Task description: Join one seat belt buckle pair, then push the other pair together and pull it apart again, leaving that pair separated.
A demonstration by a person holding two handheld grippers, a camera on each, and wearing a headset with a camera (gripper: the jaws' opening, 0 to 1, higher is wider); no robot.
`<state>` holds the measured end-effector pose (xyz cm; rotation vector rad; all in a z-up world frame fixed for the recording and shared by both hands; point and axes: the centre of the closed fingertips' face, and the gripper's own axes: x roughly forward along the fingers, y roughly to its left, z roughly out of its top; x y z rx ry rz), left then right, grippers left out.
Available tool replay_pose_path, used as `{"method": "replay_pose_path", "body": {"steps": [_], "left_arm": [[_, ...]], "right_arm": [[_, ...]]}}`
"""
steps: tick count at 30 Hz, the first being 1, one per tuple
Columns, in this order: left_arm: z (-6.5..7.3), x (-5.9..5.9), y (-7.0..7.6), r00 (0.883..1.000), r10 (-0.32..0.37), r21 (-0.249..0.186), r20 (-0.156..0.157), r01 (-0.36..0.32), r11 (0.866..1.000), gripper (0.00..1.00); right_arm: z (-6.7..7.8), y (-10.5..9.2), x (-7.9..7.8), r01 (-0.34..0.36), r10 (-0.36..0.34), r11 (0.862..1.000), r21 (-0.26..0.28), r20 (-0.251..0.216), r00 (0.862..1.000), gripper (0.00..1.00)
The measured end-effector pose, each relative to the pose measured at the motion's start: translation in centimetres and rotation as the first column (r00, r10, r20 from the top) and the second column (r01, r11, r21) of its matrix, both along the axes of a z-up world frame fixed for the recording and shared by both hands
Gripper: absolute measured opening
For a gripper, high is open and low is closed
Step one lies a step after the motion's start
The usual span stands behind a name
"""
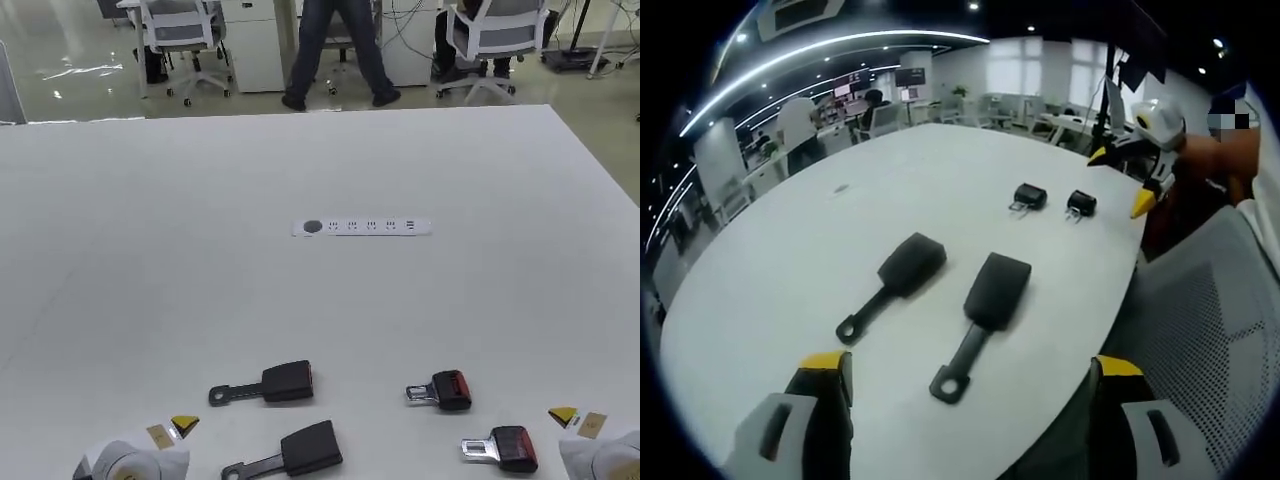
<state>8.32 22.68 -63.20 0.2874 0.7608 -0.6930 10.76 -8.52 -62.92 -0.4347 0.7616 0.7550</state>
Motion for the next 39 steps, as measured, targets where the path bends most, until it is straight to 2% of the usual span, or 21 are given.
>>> {"method": "replay_pose_path", "body": {"steps": [3,5,10,16,23,25,27,32,34,37,39], "left_arm": [[-0.1,-0.2,-0.3,1.000,-0.008,0.008,-0.013,0.008,1.000,0.99],[-0.2,-0.1,-0.1,1.000,-0.009,0.006,-0.010,0.009,1.000,0.99],[-0.2,0.3,-0.8,1.000,-0.020,0.003,-0.011,0.020,1.000,0.98],[-0.2,0.6,-0.7,1.000,-0.022,0.005,-0.006,0.022,1.000,0.95],[-0.1,1.0,-0.8,1.000,-0.026,0.008,-0.003,0.026,1.000,0.94],[-0.4,0.9,-0.7,0.999,-0.035,0.020,-0.015,0.035,0.999,0.93],[-0.6,1.0,-0.6,0.999,-0.046,0.033,-0.015,0.046,0.998,0.91],[-0.1,1.3,-1.2,0.999,-0.043,0.020,-0.016,0.043,0.999,0.90],[-0.1,1.4,-1.6,0.999,-0.052,0.024,-0.016,0.053,0.998,0.89],[-0.1,1.8,-2.0,0.998,-0.067,0.034,-0.015,0.067,0.997,0.85],[-0.1,2.2,-2.1,0.998,-0.065,0.045,-0.011,0.065,0.997,0.84]], "right_arm": [[0.0,0.1,0.0,0.003,-0.003,1.000,0.007,0.004,1.000,0.92],[-0.4,0.2,-0.3,-0.006,0.006,1.000,0.006,-0.016,1.000,0.91],[-0.3,0.2,-0.5,-0.018,0.018,1.000,-0.002,-0.020,1.000,0.89],[-0.8,0.0,-0.2,-0.031,0.031,0.999,-0.023,-0.029,0.999,0.86],[-0.9,0.4,0.2,-0.044,0.043,0.999,-0.013,-0.023,0.999,0.83],[-0.9,0.4,0.3,-0.051,0.051,0.999,-0.018,-0.020,0.999,0.83],[-0.9,0.5,0.5,-0.053,0.052,0.998,-0.021,-0.018,0.998,0.83],[-0.9,1.0,0.6,-0.071,0.071,0.997,-0.008,-0.014,0.997,0.77],[-0.9,1.0,0.7,-0.075,0.075,0.997,-0.009,-0.005,0.997,0.77],[-0.9,1.3,0.7,-0.101,0.101,0.995,-0.002,-0.005,0.995,0.70],[-0.8,1.4,1.0,-0.116,0.116,0.993,-0.007,0.007,0.993,0.70]]}}
